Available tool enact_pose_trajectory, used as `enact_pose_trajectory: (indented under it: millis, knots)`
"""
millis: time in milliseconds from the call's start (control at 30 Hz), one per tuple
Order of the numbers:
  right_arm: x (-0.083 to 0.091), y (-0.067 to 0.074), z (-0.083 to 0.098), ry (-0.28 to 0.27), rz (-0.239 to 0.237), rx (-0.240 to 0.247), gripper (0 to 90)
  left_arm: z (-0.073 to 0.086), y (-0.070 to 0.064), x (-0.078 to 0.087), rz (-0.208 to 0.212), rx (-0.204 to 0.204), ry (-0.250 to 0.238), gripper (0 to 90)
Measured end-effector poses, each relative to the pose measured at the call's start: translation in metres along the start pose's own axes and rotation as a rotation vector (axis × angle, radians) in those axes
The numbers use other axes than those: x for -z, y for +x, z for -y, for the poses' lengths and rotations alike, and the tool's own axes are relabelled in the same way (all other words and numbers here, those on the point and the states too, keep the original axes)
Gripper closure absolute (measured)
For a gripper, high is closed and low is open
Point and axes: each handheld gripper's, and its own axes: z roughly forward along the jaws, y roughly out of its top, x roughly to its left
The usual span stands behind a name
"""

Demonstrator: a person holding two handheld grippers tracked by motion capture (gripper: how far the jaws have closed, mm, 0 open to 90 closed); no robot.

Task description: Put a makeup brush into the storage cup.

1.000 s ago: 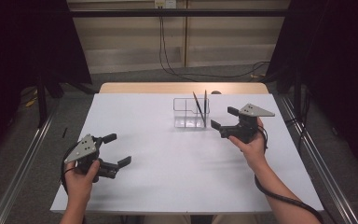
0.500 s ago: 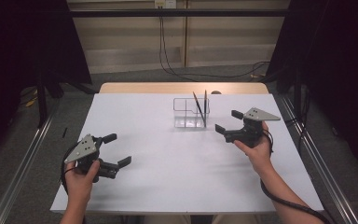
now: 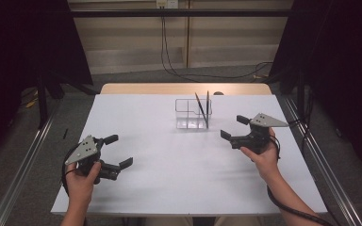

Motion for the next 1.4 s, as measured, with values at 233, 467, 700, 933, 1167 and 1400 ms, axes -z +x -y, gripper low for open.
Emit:
enact_pose_trajectory:
  millis: [233,467,700,933,1167,1400]
  knots:
    - [0.008,0.002,0.005,0.008,-0.004,0.001,4.9,0.000,-0.001,0.000,0.001,-0.002,-0.001,0.6]
    - [0.016,0.003,0.009,0.022,-0.007,0.009,4.9,0.000,-0.001,0.000,0.000,-0.003,0.002,0.6]
    - [0.026,0.000,0.013,0.029,0.002,0.005,4.9,0.000,-0.001,0.000,-0.001,0.002,0.002,0.6]
    - [0.033,0.001,0.017,0.034,0.002,0.007,5.0,0.000,0.000,0.000,-0.001,0.005,0.000,0.6]
    - [0.038,0.002,0.018,0.039,-0.002,0.012,5.0,0.000,-0.001,0.000,-0.001,0.004,0.000,0.6]
    - [0.044,0.000,0.019,0.043,-0.004,0.007,4.8,0.000,0.000,-0.001,-0.001,0.004,0.001,0.6]
